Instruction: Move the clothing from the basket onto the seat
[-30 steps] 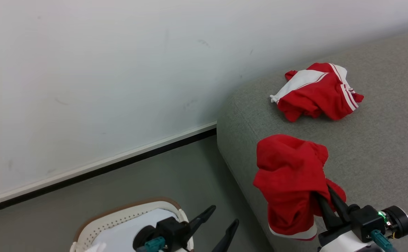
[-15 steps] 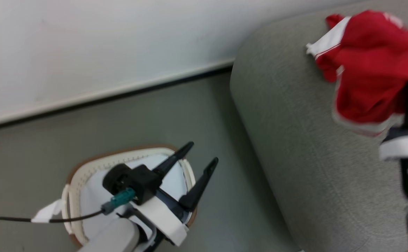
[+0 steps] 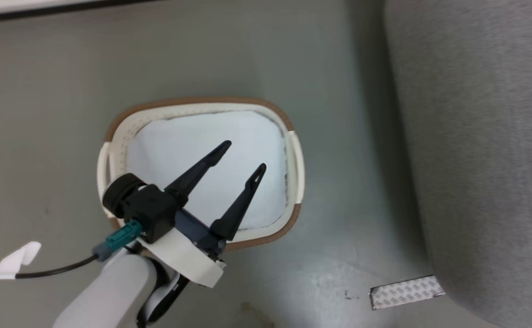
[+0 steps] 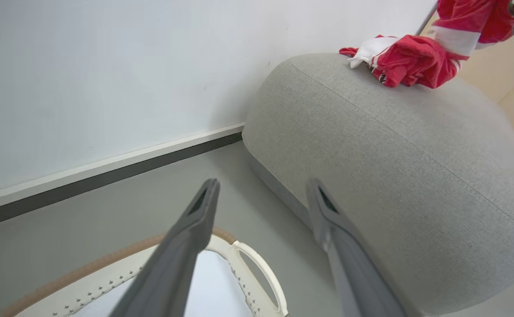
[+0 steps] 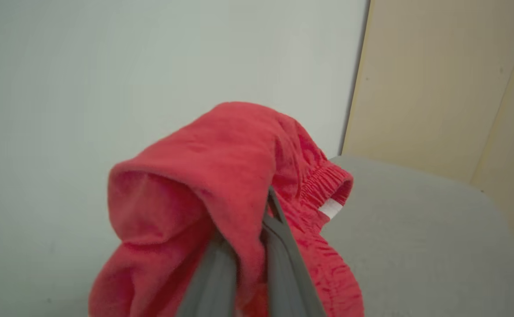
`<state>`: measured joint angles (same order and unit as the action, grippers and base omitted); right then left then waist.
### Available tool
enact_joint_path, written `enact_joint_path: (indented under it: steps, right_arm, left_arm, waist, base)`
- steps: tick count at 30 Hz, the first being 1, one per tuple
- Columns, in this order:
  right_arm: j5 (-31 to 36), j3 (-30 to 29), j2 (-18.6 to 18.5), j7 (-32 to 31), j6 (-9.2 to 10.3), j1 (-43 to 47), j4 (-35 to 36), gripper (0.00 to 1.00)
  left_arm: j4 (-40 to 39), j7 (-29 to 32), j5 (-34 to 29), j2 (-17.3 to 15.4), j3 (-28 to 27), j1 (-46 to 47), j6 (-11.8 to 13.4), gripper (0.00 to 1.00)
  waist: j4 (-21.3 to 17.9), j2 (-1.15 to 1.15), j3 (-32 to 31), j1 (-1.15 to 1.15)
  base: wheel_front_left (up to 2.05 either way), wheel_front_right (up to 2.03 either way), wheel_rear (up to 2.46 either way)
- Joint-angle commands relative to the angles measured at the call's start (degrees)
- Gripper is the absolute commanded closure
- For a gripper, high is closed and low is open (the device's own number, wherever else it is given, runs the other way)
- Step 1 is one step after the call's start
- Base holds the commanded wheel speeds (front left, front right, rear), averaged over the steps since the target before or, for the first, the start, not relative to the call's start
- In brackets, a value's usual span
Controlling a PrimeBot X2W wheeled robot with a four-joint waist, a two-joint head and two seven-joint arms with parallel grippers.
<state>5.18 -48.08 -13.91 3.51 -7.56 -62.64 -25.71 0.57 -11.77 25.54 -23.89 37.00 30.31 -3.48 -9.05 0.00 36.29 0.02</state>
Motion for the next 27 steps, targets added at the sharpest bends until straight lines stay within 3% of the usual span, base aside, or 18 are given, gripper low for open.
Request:
enact_joint_path:
  steps: [1, 4, 5, 7, 8, 18, 23, 27]
  right_arm:
    - [2.44, -4.42, 0.58, 0.17, 0.15, -1.20, -1.86, 1.00]
    - [5.97, -11.09, 2.05, 1.71, 0.15, -1.68, -4.20, 1.00]
    - [6.74, -12.81, 2.67, 2.59, 0.15, -1.71, -4.83, 0.95]
    - [9.10, -15.04, 3.95, 4.59, 0.15, -1.31, -5.95, 0.23]
    - [9.60, -15.75, 4.56, 5.47, 0.15, -1.14, -6.53, 0.00]
    - [10.66, -8.41, 8.16, 10.95, 0.15, 6.72, -7.65, 0.00]
    - [9.29, 0.14, 9.78, 11.74, 0.15, 16.15, -4.45, 0.00]
    - [4.73, 9.43, 10.76, 11.67, 0.15, 24.64, 1.99, 0.00]
  left_arm:
    - [0.02, -0.64, -0.56, -0.56, -0.65, 0.47, 0.31, 0.00]
    - [0.48, -1.29, -0.56, -0.69, -0.90, 0.01, 0.47, 0.00]
    - [0.71, -1.55, -0.50, -0.67, -0.99, -0.16, 0.45, 0.00]
    - [1.18, -1.76, -0.34, -0.63, -1.16, -0.43, 0.51, 0.00]
    - [1.42, -1.99, -0.21, -0.56, -1.28, -0.58, 0.62, 0.00]
    - [4.12, -2.95, 1.54, 1.23, -2.61, -3.38, 1.42, 0.00]
    - [6.73, -3.34, 2.97, 3.14, -5.13, -6.64, 2.76, 0.00]
    - [7.97, -3.38, 2.77, 4.87, -8.93, -10.43, 4.01, 0.00]
  waist:
    - [4.34, 0.00, 4.25, -0.02]
    - [4.91, 0.00, 4.58, -0.02]
    - [4.97, 0.00, 4.52, -0.02]
    - [4.88, 0.00, 3.97, -0.02]
    - [4.72, 0.00, 3.42, -0.02]
    - [3.01, 0.00, -5.66, -0.02]
    - [2.65, 0.00, -12.86, -0.02]
    - [3.22, 0.00, -18.76, -0.02]
  base:
    - [0.00, 0.00, 0.00]
    - [0.00, 0.00, 0.00]
    - [0.00, 0.00, 0.00]
    - [0.00, 0.00, 0.00]
    - [0.00, 0.00, 0.00]
    - [0.00, 0.00, 0.00]
    - [0.00, 0.00, 0.00]
    - [0.00, 0.00, 0.00]
